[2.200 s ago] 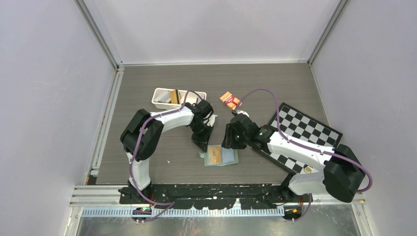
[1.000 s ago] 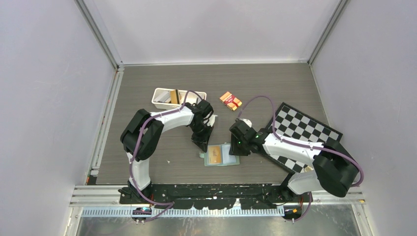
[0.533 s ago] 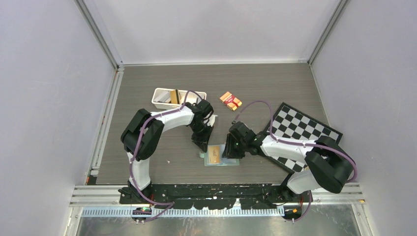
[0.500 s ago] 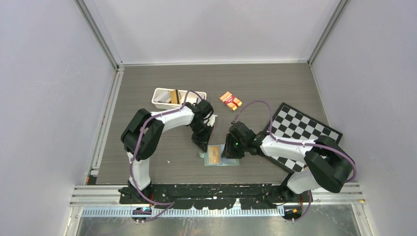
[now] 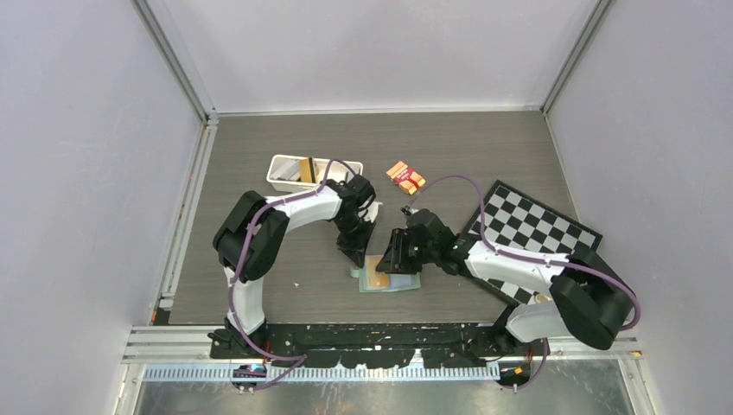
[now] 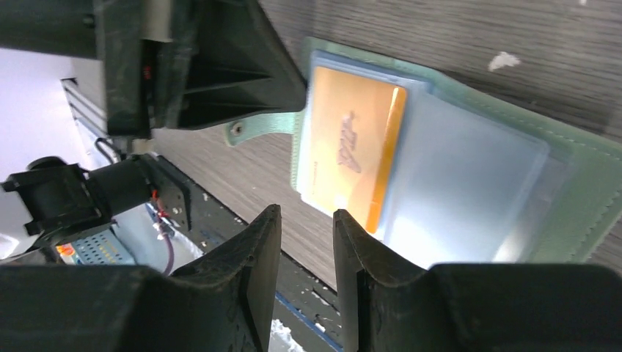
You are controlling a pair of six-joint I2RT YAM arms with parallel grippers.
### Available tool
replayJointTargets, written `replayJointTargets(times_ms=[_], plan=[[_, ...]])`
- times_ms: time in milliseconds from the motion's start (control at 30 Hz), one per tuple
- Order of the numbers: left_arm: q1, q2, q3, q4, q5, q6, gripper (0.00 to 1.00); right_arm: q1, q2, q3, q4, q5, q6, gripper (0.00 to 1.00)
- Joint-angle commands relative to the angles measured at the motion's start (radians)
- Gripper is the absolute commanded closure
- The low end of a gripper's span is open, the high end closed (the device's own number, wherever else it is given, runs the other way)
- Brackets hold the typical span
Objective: Put the credit cards into the card holder
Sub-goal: Insert the credit card into the card holder.
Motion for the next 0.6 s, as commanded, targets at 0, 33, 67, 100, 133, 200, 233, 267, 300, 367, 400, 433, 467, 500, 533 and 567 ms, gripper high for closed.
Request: replayJointTargets(times_ms=[0,33,67,100,133,200,233,267,300,367,400,433,467,500,533,567], plan=[[-0.009,0.042,0.005,0.028,-0.056,0.017,1.0,0.003,-0.069,0.0,0.044,-0.02,0.009,0.62],[-0.009,0.041,0.005,0.028,-0.058,0.017,1.0,0.003,-0.088,0.007,0.012,0.005,0.006,0.61],[-0.009,0.04,0.005,0.028,-0.059,0.017,1.0,0.002,-0.105,0.016,-0.039,0.041,0.0,0.61],[-0.008,0.039,0.005,0.027,-0.062,0.019,1.0,0.002,-0.121,0.029,-0.101,0.084,-0.007,0.6],[-0.009,0.037,0.005,0.026,-0.063,0.019,1.0,0.003,-0.135,0.041,-0.162,0.133,-0.021,0.6],[-0.008,0.036,0.006,0.025,-0.066,0.02,1.0,0.002,-0.151,0.056,-0.255,0.205,-0.044,0.59],[-0.008,0.036,0.006,0.025,-0.067,0.02,1.0,0.0,-0.157,0.057,-0.288,0.228,-0.052,0.58],[-0.008,0.034,0.006,0.026,-0.067,0.02,1.0,-0.002,-0.16,0.056,-0.311,0.234,-0.058,0.58],[-0.008,0.034,0.006,0.024,-0.069,0.021,1.0,-0.005,-0.159,0.056,-0.329,0.271,-0.058,0.58],[-0.009,0.034,0.006,0.023,-0.069,0.022,1.0,-0.008,-0.156,0.05,-0.341,0.288,-0.062,0.57],[-0.008,0.034,0.006,0.024,-0.069,0.021,1.0,-0.008,-0.152,0.046,-0.341,0.29,-0.061,0.57],[-0.008,0.034,0.006,0.023,-0.069,0.021,1.0,-0.009,-0.146,0.045,-0.342,0.294,-0.062,0.56],[-0.008,0.034,0.005,0.023,-0.069,0.022,1.0,-0.01,-0.138,0.044,-0.342,0.298,-0.062,0.56],[-0.008,0.035,0.006,0.023,-0.069,0.021,1.0,-0.01,-0.129,0.045,-0.343,0.302,-0.062,0.56],[-0.008,0.036,0.005,0.024,-0.069,0.021,1.0,-0.01,-0.123,0.044,-0.342,0.305,-0.064,0.57],[-0.008,0.037,0.005,0.023,-0.069,0.021,1.0,-0.01,-0.116,0.045,-0.342,0.307,-0.065,0.57]])
